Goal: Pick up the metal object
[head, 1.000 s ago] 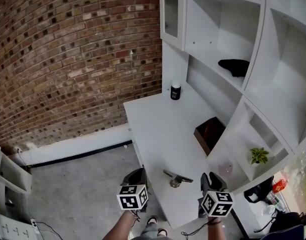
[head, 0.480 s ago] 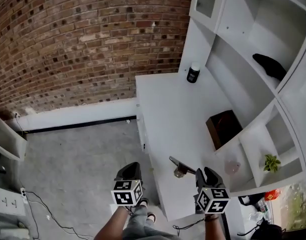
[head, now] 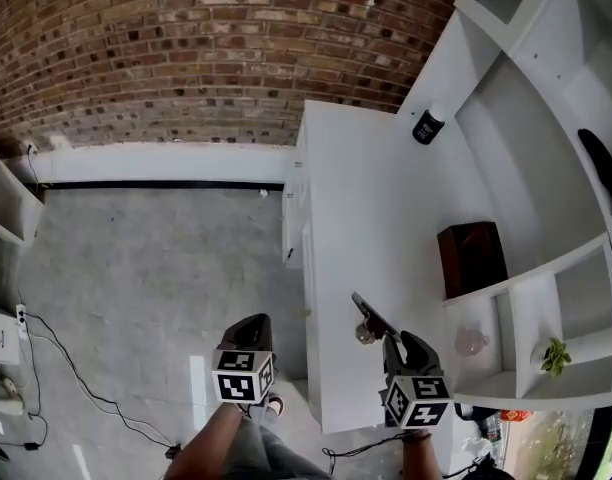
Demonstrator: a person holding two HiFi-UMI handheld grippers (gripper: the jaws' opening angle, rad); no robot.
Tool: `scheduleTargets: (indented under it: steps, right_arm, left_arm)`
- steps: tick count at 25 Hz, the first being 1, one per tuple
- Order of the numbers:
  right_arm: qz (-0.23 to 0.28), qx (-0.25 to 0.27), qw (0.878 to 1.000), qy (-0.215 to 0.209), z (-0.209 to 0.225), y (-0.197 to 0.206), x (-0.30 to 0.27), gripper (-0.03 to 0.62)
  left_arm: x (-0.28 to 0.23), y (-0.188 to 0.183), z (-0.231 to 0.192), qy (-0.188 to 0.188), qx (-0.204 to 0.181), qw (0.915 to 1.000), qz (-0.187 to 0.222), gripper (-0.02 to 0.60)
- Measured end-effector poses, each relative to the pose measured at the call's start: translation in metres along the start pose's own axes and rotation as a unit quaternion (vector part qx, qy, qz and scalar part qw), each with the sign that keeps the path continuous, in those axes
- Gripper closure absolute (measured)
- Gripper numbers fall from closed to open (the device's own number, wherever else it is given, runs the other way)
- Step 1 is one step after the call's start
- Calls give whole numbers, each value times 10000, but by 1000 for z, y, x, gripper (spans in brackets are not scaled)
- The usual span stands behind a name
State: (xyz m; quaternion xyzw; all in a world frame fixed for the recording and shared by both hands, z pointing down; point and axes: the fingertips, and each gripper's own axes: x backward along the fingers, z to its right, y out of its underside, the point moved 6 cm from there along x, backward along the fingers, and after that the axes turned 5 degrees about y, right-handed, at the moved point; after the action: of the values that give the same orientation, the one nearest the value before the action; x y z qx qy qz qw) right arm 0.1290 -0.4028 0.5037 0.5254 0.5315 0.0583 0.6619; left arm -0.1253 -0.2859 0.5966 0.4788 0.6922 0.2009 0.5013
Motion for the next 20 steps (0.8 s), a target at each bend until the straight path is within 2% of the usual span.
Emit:
scheduleTargets:
  steps: [10, 14, 17, 20]
  right_arm:
    - [-471, 978, 9941, -93, -21, 22, -27, 476]
    - [-627, 1183, 9909, -106, -28, 28, -36, 476]
    - [-727, 1618, 9841, 48, -30, 33, -41, 476]
    - [-829, 2190, 9720, 193, -32, 37, -47, 476]
  left_arm:
    - [-9, 37, -23, -11, 109, 9997, -212, 577]
    - [-9, 44, -34, -32, 104, 9996, -273, 577]
    - [-8, 51, -42, -67, 91, 9993, -343, 577]
    - [-8, 56, -50, -80, 67, 9992, -393, 577]
